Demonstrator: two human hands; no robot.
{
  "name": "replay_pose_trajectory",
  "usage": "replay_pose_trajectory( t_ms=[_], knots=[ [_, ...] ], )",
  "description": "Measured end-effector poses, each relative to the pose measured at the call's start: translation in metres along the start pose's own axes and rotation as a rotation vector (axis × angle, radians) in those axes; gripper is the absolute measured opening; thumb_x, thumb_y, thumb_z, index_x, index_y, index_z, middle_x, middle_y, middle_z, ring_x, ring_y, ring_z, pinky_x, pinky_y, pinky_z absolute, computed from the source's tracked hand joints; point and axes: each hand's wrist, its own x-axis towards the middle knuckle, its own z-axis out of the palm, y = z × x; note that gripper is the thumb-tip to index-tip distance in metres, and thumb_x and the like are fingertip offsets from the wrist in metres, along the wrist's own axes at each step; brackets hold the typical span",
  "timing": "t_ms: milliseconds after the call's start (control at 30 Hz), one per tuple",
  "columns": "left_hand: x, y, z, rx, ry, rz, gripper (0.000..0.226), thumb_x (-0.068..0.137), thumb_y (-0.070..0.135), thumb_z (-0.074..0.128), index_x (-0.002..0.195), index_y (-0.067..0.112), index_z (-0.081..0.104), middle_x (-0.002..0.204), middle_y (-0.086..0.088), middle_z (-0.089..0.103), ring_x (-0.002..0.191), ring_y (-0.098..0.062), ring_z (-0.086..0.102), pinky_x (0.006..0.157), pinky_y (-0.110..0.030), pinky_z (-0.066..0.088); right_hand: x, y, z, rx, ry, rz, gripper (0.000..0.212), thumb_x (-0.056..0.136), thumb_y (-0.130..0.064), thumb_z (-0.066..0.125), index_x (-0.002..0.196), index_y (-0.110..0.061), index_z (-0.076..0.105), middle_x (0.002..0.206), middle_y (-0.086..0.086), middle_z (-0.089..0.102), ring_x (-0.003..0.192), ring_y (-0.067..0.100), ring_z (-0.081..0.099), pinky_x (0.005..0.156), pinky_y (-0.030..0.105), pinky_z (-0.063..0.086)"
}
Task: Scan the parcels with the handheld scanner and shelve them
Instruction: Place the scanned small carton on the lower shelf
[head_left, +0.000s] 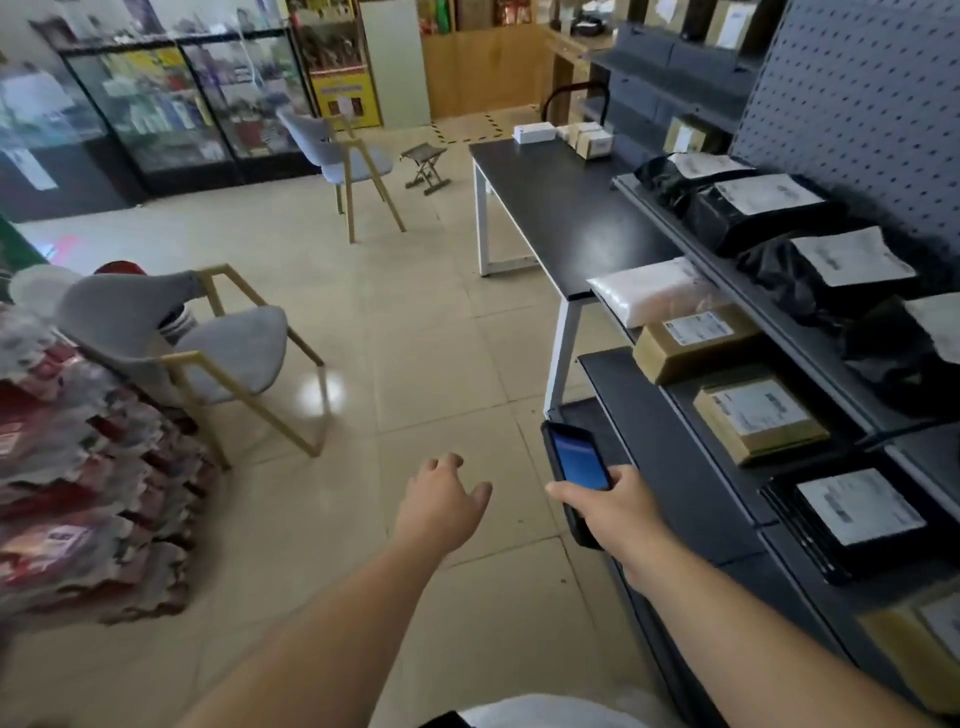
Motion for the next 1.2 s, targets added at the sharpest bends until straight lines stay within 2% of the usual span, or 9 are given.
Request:
replay_pose_trajectory(
  t_ms=[100,200,267,467,633,933,1100,1200],
  knots=[
    [0.032,-0.012,-0.021,-0.038,0.032,-0.054,0.062,0.098,0.054,0.06,0.149,0.021,0.049,0.147,-0.005,0.051,0.134,-0.03,0.051,0.108,-0.046,0.049,0.037,-0.028,0.025,-0.053,-0.019,-0.023,0.081,0.076,-0.049,0.088,0.137,-0.016,0.046,0.118,0.004,0.059,0.099,0.021,0.061,0.075,0.036,0.049],
    [0.067,-0.018,-0.035,-0.069,0.052,-0.107,0.061,0.097,0.053,0.06,0.148,0.02,0.05,0.146,-0.007,0.052,0.133,-0.031,0.052,0.108,-0.045,0.048,0.073,-0.056,0.04,-0.106,-0.042,-0.036,0.065,0.08,-0.042,0.088,0.124,-0.015,0.049,0.105,0.001,0.058,0.086,0.015,0.058,0.063,0.03,0.045],
    [0.092,-0.018,-0.041,-0.092,0.053,-0.155,0.062,0.097,0.053,0.06,0.148,0.02,0.049,0.146,-0.007,0.052,0.132,-0.03,0.054,0.108,-0.045,0.049,0.1,-0.074,0.048,-0.147,-0.061,-0.053,0.061,0.08,-0.042,0.088,0.119,-0.016,0.049,0.102,0.0,0.058,0.083,0.012,0.057,0.06,0.029,0.042],
    [0.181,0.009,-0.059,-0.127,0.075,-0.262,0.062,0.098,0.053,0.062,0.149,0.02,0.05,0.149,-0.007,0.05,0.136,-0.03,0.052,0.11,-0.042,0.047,0.2,-0.128,0.062,-0.245,-0.111,-0.045,0.069,0.073,-0.05,0.089,0.12,-0.016,0.052,0.106,0.003,0.063,0.091,0.021,0.063,0.075,0.039,0.055],
    [0.252,0.045,-0.08,-0.171,0.101,-0.34,0.063,0.099,0.053,0.06,0.151,0.019,0.048,0.152,-0.007,0.048,0.139,-0.029,0.05,0.114,-0.041,0.043,0.282,-0.187,0.057,-0.318,-0.17,-0.067,0.072,0.074,-0.05,0.088,0.124,-0.016,0.048,0.109,0.002,0.06,0.094,0.021,0.061,0.082,0.042,0.055],
    [0.373,0.067,-0.125,-0.172,0.115,-0.381,0.061,0.099,0.054,0.059,0.15,0.021,0.048,0.15,-0.004,0.049,0.137,-0.028,0.051,0.109,-0.042,0.047,0.391,-0.278,0.076,-0.424,-0.202,-0.099,0.072,0.07,-0.054,0.087,0.12,-0.02,0.048,0.103,0.001,0.062,0.09,0.022,0.064,0.081,0.044,0.058],
    [0.462,0.062,-0.155,-0.175,0.112,-0.37,0.063,0.099,0.055,0.059,0.15,0.021,0.048,0.152,-0.005,0.048,0.137,-0.03,0.052,0.11,-0.043,0.047,0.458,-0.339,0.112,-0.43,-0.194,-0.129,0.065,0.071,-0.05,0.088,0.114,-0.021,0.049,0.102,0.001,0.064,0.089,0.022,0.066,0.084,0.047,0.06],
    [0.521,0.058,-0.179,-0.178,0.103,-0.342,0.063,0.1,0.055,0.058,0.152,0.021,0.046,0.153,-0.005,0.048,0.138,-0.029,0.05,0.109,-0.043,0.048,0.498,-0.38,0.137,-0.416,-0.191,-0.134,0.067,0.071,-0.05,0.089,0.116,-0.021,0.048,0.104,0.001,0.063,0.091,0.023,0.067,0.086,0.049,0.06]
  ],
)
